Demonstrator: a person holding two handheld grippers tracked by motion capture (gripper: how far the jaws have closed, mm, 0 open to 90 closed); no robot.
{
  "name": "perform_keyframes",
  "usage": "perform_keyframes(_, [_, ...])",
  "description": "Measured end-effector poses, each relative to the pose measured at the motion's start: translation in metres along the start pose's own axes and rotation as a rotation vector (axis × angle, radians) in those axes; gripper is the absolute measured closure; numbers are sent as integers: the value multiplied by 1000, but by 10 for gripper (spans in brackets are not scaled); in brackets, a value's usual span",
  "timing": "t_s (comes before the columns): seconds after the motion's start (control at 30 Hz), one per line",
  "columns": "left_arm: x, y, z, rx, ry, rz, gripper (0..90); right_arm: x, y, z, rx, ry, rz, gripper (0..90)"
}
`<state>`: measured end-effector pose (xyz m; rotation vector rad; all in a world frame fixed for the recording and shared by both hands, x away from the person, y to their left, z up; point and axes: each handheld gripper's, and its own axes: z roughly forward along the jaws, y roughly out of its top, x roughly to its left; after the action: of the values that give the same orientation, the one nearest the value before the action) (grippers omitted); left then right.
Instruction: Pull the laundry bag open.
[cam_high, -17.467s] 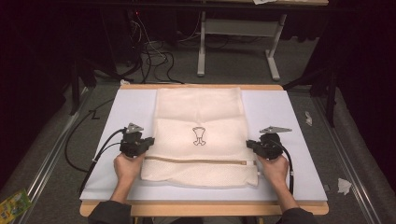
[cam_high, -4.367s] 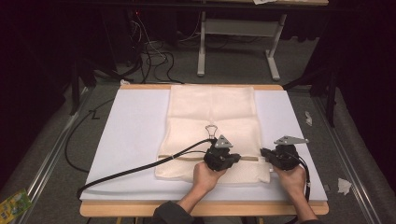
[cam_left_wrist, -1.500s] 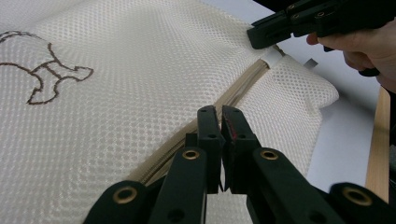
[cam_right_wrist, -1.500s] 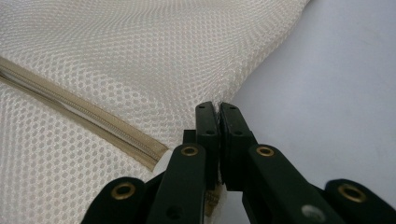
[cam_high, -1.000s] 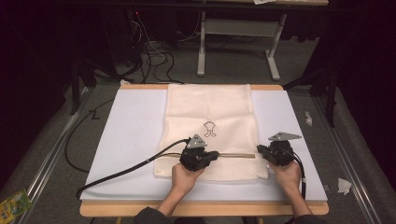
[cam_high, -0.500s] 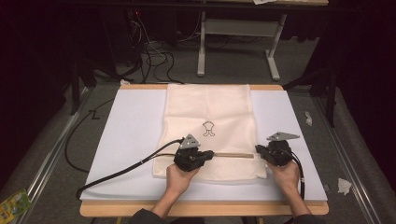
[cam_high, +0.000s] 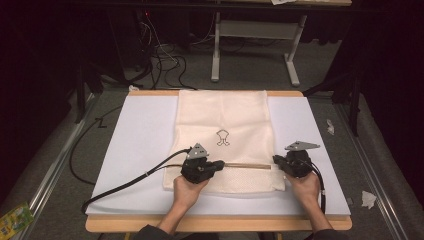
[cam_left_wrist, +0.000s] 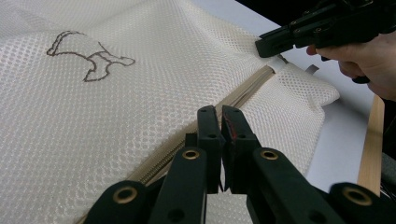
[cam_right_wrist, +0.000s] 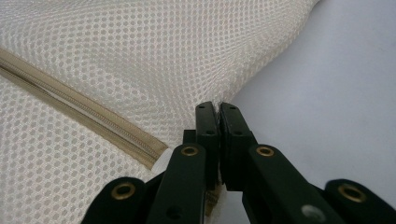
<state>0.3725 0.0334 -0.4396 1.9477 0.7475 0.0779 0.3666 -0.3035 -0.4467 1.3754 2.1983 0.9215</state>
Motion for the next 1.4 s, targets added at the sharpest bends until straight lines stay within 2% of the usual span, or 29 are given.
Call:
perform_keyframes(0.8, [12,-6,-18,-14,19,-32,873,1,5,0,-5,-1,-2,888])
perform_keyframes(1.4, [15,-6,-27,-19,28,-30,873,1,2,2,-3,9,8,888])
